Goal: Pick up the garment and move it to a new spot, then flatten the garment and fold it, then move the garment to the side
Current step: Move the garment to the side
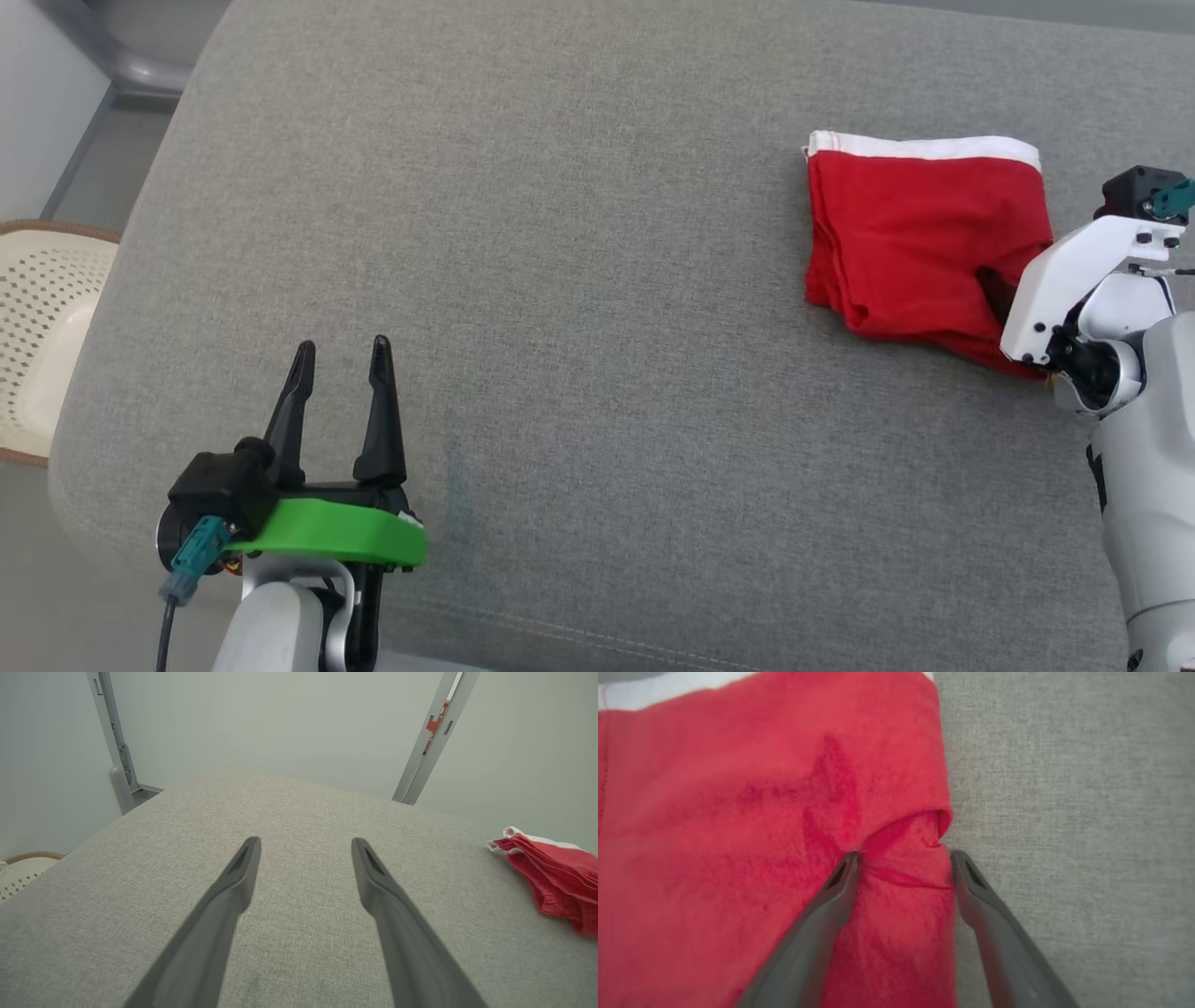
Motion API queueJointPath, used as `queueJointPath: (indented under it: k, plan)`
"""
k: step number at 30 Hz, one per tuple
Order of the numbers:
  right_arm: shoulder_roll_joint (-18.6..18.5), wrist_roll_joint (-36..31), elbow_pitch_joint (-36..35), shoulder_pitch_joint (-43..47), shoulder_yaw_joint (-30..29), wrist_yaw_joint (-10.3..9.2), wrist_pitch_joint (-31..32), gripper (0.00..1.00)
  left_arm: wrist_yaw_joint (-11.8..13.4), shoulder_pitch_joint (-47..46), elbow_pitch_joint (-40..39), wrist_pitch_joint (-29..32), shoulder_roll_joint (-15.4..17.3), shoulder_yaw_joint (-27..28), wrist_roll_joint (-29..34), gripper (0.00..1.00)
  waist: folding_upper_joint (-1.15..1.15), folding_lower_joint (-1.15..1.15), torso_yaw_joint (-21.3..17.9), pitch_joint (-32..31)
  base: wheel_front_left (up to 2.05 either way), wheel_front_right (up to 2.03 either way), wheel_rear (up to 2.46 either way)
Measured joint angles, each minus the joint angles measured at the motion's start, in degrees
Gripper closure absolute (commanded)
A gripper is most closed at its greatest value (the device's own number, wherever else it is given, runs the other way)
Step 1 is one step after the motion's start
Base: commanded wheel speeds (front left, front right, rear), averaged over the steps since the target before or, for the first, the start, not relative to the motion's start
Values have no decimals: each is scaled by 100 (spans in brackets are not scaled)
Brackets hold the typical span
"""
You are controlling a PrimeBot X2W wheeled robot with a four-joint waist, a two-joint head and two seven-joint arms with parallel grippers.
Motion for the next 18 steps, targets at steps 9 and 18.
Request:
queueJointPath:
  k: [9, 18]
  plan:
    - [-67, -445, 24, -191, 404, 7, 238, 100, 25, -116, -49, 1, 0, -13, -9, 0, 0, 0, 44, 268, 0, 0, 0]
    - [-834, -242, -793, -321, 2114, 4, 497, 100, 27, -141, -209, 0, -2, 68, -7, 0, 0, 0, -345, 221, 0, 0, 0]
